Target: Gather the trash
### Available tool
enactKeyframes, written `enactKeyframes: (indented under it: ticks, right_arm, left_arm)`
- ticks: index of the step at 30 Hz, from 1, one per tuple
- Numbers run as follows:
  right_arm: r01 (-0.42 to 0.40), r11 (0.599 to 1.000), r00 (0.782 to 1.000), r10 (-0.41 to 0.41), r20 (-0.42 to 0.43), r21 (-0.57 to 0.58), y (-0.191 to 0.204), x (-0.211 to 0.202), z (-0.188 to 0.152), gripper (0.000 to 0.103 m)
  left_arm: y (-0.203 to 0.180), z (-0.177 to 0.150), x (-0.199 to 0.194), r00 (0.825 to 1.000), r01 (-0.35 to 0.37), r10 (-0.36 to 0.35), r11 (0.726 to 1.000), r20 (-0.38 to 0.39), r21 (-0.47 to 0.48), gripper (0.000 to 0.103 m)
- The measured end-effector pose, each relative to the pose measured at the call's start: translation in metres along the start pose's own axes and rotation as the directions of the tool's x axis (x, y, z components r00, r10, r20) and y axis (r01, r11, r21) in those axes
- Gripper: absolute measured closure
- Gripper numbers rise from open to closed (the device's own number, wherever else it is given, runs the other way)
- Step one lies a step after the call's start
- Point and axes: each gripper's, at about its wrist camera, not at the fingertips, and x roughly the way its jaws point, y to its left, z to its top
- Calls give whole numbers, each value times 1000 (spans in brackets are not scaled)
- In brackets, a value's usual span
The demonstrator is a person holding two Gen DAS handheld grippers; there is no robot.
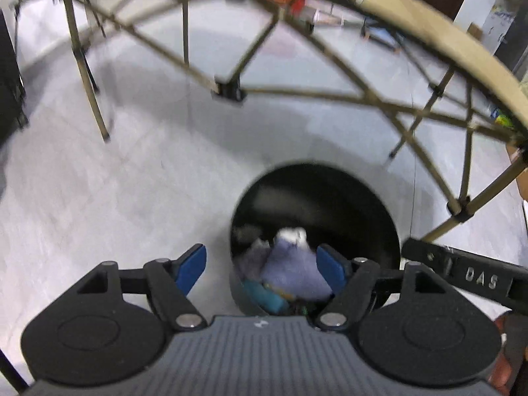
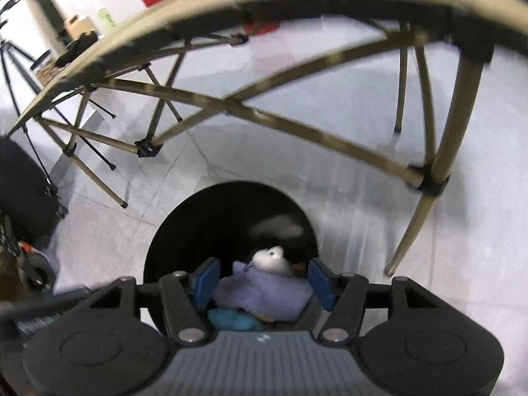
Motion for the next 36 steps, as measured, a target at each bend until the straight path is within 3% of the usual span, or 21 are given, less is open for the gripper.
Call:
enactKeyframes:
  ticks: [4,8,10,12,13,15,17,20,22,27,31,36]
  right_arm:
    - [-11,999,991,17,132,-48,1,-61,-15,44]
    - [-17,997,950,38,310,-71,6,-143,-42,44]
    - [-15,995,918,55,394,-103,13,-188,-59,39]
    - [-13,990,878,78,472,-140,21,-233,-76,29]
    - [-8,987,852,89,516,-157,26,-257,-86,22]
    - [4,979,804,118,583,-204,34,-298,-105,19]
    - [6,973,769,143,623,-232,40,-330,-120,18]
    - [-12,969,735,176,655,-248,40,-365,-144,13]
    - [-15,965,729,190,658,-262,34,-380,-162,12]
    - [-21,960,745,200,636,-279,24,-405,-212,11]
    - [-17,962,752,191,631,-272,19,-416,-242,4]
    - [-20,960,743,202,638,-280,22,-426,-257,4]
  left_arm:
    - [6,-20,-53,988,-20,14,999,153,34,24]
    - [3,-45,-122,956,-17,-3,998,293,66,20]
    - [-1,-62,-170,921,-21,-20,995,390,102,11]
    - [-3,-82,-224,868,-39,-29,991,495,127,0]
    - [-3,-92,-246,845,-47,-32,990,534,134,0]
    - [-4,-111,-284,816,-64,-31,988,577,143,0]
    - [-4,-131,-317,798,-53,-38,990,601,133,0]
    - [-4,-160,-346,795,-40,-36,993,606,112,0]
    - [-6,-179,-357,793,-43,-29,994,608,103,0]
    - [-6,-223,-377,805,-31,-25,996,592,84,0]
    - [-8,-249,-388,800,-53,-9,995,601,86,0]
    - [-10,-265,-396,796,-58,-12,994,605,96,0]
